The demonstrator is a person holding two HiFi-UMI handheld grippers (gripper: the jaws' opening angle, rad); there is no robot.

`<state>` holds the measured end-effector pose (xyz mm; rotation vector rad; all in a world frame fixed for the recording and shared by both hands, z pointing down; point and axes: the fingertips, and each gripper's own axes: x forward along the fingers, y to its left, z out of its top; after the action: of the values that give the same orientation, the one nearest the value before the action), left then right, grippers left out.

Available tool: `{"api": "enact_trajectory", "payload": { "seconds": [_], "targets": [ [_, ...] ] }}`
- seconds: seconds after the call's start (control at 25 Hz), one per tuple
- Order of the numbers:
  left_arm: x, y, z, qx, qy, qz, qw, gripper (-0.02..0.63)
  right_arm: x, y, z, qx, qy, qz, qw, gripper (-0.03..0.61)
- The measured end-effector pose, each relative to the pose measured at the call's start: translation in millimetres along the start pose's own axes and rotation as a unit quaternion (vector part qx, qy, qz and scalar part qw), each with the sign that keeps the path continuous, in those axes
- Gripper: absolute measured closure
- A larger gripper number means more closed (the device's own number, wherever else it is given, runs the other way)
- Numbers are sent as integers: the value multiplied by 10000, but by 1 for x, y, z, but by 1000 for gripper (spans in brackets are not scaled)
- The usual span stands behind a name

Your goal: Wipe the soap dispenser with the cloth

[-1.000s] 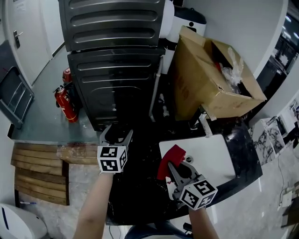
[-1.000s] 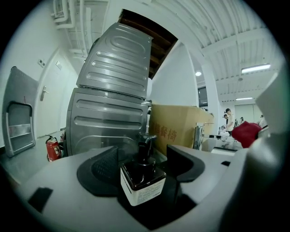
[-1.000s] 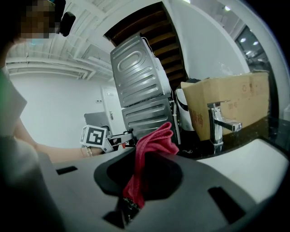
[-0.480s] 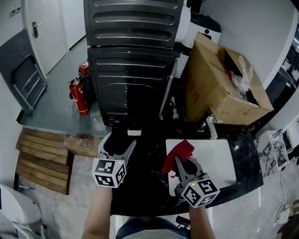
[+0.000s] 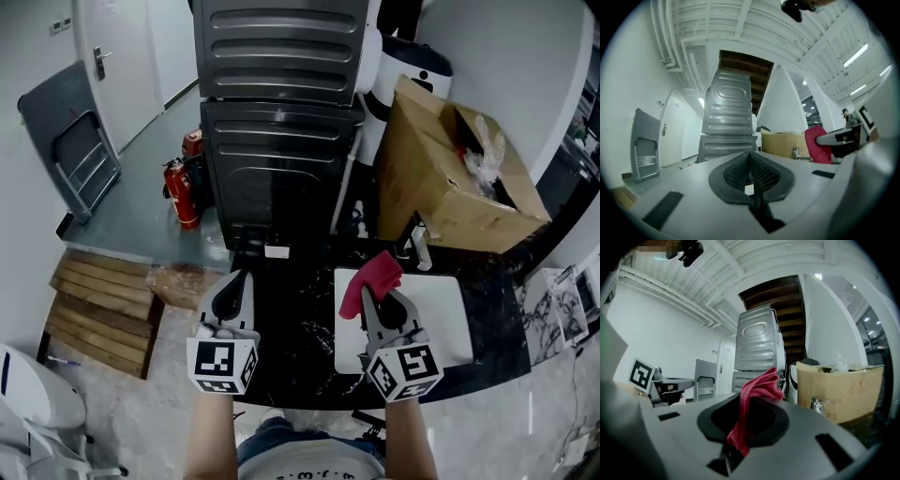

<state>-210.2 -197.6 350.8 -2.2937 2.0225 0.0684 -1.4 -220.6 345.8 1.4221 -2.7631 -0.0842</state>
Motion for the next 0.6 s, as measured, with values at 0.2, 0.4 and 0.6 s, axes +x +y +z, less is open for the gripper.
{"api": "enact_trajectory", "payload": {
  "seconds": [0.2, 0.4, 0.6],
  "targets": [
    [-19, -13, 14, 125, -94, 32, 9999, 600, -19, 2, 20, -305, -249, -4, 9992, 525],
    [-32, -24, 35, 530, -315, 17, 9981, 600, -31, 6, 35, -354, -483, 1, 9982, 525],
    [-43, -30, 46, 628, -402, -63, 9972, 600, -43, 6, 47, -442, -599, -143, 9971, 526]
  ]
}}
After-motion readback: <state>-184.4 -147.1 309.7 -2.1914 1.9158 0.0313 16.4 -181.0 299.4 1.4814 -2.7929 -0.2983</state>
